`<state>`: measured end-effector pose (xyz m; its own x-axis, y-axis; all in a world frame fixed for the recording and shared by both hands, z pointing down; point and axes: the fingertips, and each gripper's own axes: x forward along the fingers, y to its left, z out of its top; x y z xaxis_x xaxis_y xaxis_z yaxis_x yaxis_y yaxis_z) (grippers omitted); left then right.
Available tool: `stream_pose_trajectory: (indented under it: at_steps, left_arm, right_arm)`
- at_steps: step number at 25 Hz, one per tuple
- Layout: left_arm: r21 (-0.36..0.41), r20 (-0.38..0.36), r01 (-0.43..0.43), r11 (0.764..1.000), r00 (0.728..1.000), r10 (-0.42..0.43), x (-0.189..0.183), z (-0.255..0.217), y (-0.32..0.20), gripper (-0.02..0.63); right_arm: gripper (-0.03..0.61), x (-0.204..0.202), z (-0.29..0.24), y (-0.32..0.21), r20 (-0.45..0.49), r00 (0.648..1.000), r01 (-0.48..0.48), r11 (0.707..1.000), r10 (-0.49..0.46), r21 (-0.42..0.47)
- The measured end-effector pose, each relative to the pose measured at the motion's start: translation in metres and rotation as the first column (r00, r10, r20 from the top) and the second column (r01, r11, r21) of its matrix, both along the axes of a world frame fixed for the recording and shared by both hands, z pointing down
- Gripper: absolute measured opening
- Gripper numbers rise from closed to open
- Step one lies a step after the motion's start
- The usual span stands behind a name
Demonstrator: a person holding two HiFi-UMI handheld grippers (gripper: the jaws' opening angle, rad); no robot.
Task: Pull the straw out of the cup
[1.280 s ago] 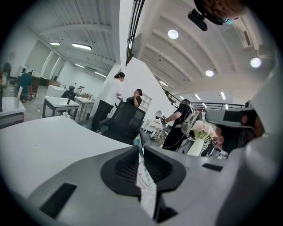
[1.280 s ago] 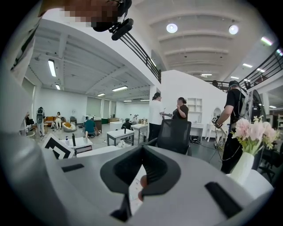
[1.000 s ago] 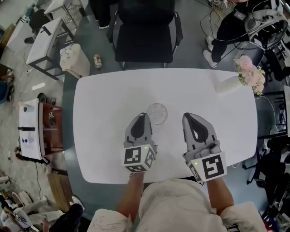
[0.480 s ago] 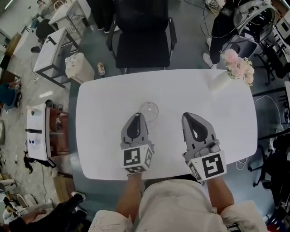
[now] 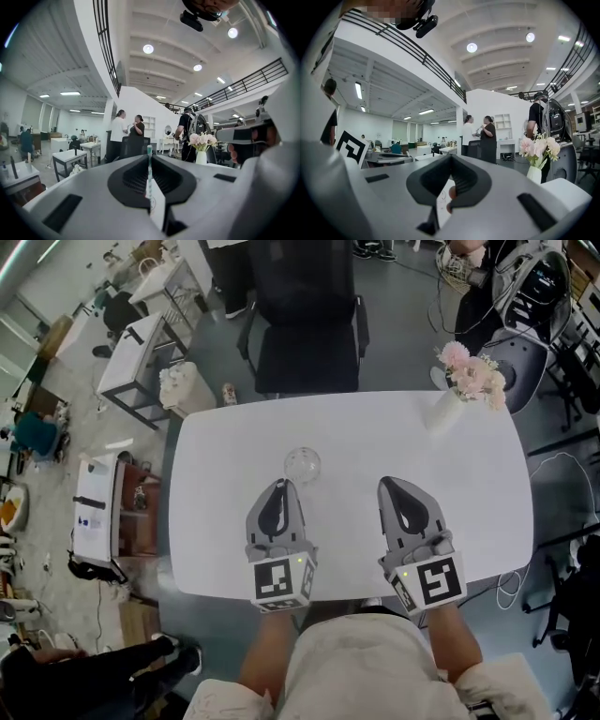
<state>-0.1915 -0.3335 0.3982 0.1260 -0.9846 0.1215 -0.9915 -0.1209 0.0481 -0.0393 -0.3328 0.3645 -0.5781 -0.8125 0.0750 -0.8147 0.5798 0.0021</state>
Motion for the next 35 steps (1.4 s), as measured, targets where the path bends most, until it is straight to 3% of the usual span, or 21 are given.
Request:
stream_pose_trajectory:
  at_steps: [7, 23, 35]
  left_arm:
    - [0.086, 0.06, 0.03, 0.996, 0.998, -0.036, 0.023, -0.047, 0.048, 0.021]
    - [0.207, 0.161, 0.065, 0.976, 0.982, -0.099, 0.096, -0.082, 0.148, 0.021]
    - [0.216, 0.163, 0.062, 0.974, 0.982, -0.098, 0.112, -0.076, 0.163, 0.021]
  right_arm:
    - [0.0, 0.022, -0.022, 0.029, 0.044, 0.999, 0.028, 0.998, -0.03, 0.049]
    - [0.0, 0.085, -0.029, 0.096, 0.06, 0.997, 0.045, 0.994, -0.051, 0.096]
    - [0.0, 0.103, -0.033, 0.111, 0.08, 0.996, 0.033, 0.994, -0.042, 0.108]
